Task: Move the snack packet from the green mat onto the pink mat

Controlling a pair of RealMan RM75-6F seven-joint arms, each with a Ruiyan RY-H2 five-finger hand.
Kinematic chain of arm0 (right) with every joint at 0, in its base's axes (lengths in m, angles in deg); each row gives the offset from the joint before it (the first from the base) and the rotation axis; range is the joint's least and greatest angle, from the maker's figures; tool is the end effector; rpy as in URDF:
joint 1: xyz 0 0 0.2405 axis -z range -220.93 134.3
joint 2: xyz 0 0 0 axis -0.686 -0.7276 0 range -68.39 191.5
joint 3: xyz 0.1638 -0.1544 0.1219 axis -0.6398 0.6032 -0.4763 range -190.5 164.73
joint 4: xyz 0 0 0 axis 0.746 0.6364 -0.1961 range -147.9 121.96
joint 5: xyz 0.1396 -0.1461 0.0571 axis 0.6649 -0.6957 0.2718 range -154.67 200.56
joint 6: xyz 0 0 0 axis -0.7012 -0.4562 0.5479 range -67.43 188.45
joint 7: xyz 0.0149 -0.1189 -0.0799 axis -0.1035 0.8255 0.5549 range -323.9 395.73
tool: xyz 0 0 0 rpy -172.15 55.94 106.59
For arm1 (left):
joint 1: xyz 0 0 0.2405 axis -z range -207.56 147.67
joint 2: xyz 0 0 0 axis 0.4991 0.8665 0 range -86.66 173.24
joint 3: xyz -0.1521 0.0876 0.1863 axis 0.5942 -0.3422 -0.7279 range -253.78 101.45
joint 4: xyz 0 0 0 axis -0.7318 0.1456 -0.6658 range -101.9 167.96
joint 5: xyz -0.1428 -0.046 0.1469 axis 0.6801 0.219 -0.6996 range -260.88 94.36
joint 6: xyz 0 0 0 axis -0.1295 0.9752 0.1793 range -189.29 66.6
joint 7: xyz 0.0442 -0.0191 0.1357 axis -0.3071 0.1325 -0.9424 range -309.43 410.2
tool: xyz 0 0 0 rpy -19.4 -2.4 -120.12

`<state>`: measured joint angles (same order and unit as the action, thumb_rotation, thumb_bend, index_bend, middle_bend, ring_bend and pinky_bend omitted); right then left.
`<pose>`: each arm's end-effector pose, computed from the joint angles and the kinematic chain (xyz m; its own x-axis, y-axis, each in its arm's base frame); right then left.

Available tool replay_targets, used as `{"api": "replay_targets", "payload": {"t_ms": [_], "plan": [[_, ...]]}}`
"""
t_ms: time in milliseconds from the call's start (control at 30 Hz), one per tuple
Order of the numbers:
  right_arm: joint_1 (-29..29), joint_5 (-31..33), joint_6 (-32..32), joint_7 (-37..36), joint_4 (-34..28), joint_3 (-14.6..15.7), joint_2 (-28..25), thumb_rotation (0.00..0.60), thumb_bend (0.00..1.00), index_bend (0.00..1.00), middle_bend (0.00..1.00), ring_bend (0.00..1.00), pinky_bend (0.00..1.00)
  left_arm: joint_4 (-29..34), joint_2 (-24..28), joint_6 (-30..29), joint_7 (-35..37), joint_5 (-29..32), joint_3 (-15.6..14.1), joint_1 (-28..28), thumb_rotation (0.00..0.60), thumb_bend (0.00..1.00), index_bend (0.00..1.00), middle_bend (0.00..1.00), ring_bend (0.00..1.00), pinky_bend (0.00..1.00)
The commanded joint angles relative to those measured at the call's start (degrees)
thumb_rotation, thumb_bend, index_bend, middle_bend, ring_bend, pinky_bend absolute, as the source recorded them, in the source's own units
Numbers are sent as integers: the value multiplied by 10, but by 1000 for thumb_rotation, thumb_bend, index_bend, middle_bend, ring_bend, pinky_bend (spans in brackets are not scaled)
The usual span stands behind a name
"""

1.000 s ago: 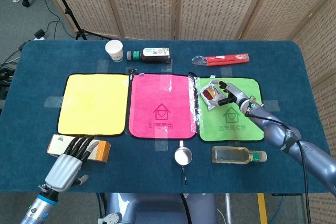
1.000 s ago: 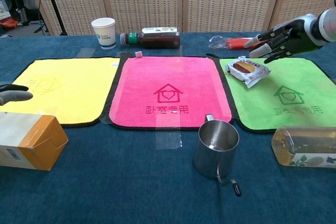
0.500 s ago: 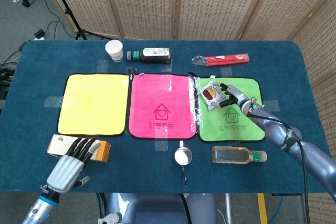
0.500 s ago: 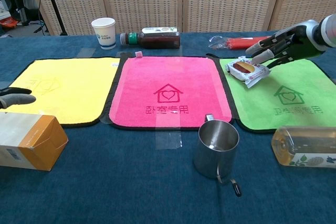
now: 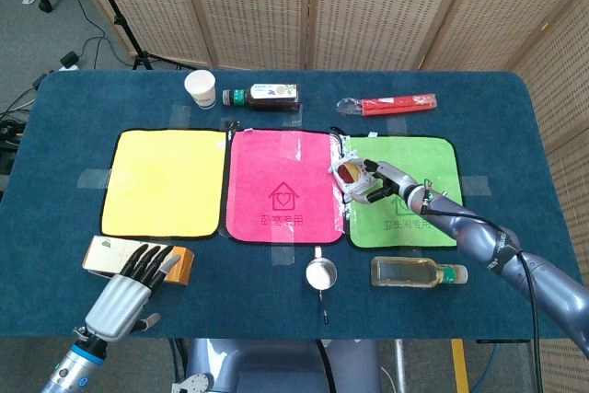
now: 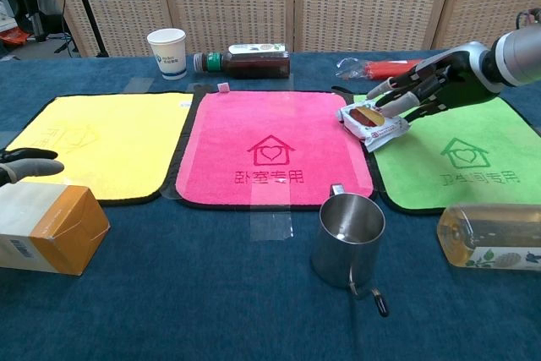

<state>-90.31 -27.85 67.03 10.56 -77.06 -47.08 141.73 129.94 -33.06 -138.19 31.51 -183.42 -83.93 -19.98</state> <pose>-0.1766 -0.4394 0.0394 -0.3836 -0.6789 0.6261 -0.9234 0.2938 -0.2471 -0.2346 0.1474 0.0409 0.4972 0.1999 0.8443 0.8241 -0.4134 -0.3874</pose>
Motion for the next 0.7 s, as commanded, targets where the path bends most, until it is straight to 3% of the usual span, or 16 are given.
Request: {"api": "replay_targets", "payload": {"t_ms": [33, 367, 700], "plan": [[2, -1, 5, 9, -15, -5, 1, 600, 387, 90, 0, 0, 0, 0, 0, 1, 0, -1, -1, 0, 600, 74, 0, 0, 0, 0], [17, 7, 1, 15, -60, -8, 0, 600, 388, 90, 0, 0, 0, -3, -2, 5, 1, 2, 0, 2, 600, 74, 0, 0, 0, 0], [19, 19, -35, 0, -123, 19, -17, 600, 387, 90, 0, 0, 0, -7, -3, 10, 7, 9, 2, 5, 600, 74, 0, 0, 0, 0]]}}
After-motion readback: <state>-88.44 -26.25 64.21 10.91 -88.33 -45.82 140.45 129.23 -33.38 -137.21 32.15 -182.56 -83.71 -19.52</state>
